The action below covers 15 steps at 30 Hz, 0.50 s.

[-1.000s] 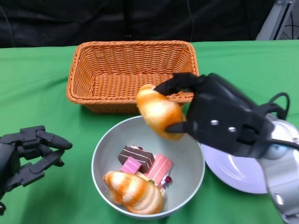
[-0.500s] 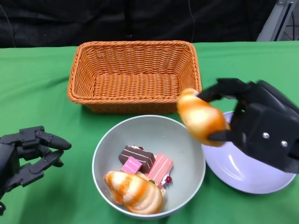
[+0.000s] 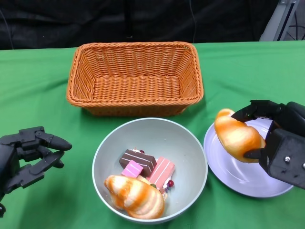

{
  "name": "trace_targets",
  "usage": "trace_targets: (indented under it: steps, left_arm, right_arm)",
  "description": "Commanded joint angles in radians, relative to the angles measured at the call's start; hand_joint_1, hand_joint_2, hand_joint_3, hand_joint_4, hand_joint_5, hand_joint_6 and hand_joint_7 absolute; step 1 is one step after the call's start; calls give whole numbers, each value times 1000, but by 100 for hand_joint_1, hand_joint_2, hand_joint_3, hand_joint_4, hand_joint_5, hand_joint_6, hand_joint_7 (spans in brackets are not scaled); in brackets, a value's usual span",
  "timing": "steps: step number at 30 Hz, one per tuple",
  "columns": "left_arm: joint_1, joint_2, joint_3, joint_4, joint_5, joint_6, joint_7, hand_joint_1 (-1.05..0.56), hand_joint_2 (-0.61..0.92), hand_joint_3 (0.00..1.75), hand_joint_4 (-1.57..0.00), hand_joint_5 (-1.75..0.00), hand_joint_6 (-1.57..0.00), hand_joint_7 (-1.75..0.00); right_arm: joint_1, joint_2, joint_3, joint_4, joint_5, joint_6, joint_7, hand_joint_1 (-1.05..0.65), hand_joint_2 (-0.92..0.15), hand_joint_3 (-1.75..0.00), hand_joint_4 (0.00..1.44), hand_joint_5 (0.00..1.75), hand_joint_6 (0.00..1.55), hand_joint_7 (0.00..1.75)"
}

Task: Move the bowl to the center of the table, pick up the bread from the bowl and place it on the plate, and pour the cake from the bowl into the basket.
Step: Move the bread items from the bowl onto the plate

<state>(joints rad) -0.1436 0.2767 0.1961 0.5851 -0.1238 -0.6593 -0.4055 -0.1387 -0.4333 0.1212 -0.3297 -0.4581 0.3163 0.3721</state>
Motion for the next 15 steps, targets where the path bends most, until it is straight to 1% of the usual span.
trace_targets:
  steps: [1,4,7,10,11,12,15]
  left_arm:
    - [-6,21,11,13,1,-19,18,-7,92,30,-82,-116,-92,-73]
    - [-3,20,12,7,-4,-18,16,-8,92,30,-83,-116,-93,-74]
    - [-2,23,12,7,2,-19,19,-6,92,31,-83,-117,-93,-74]
    - [-2,24,11,8,5,-21,20,-6,92,32,-82,-117,-93,-74]
    - [-2,23,11,10,0,-20,15,-6,92,32,-82,-117,-93,-74]
    - [-2,22,11,11,-3,-19,12,-6,92,31,-82,-117,-93,-74]
    - [-1,21,10,12,-7,-19,8,-6,92,30,-82,-117,-93,-74]
  right_arm:
    - [-5,-9,-4,65,-3,-42,-38,-14,-92,-2,65,131,68,82]
    - [-16,-2,5,106,-4,-65,-58,-13,-92,-3,66,124,69,78]
    - [-29,4,16,125,-12,-55,-64,-14,-92,-3,68,115,71,73]
    - [-33,7,18,131,-15,-52,-65,-14,-92,-3,69,113,71,71]
    - [-46,9,26,178,-23,-62,-78,-14,-92,-4,69,113,71,71]
    - [-56,10,33,215,-28,-70,-88,-14,-92,-2,69,121,73,69]
    - [-70,10,41,261,-32,-86,-104,-14,-92,-2,68,128,74,67]
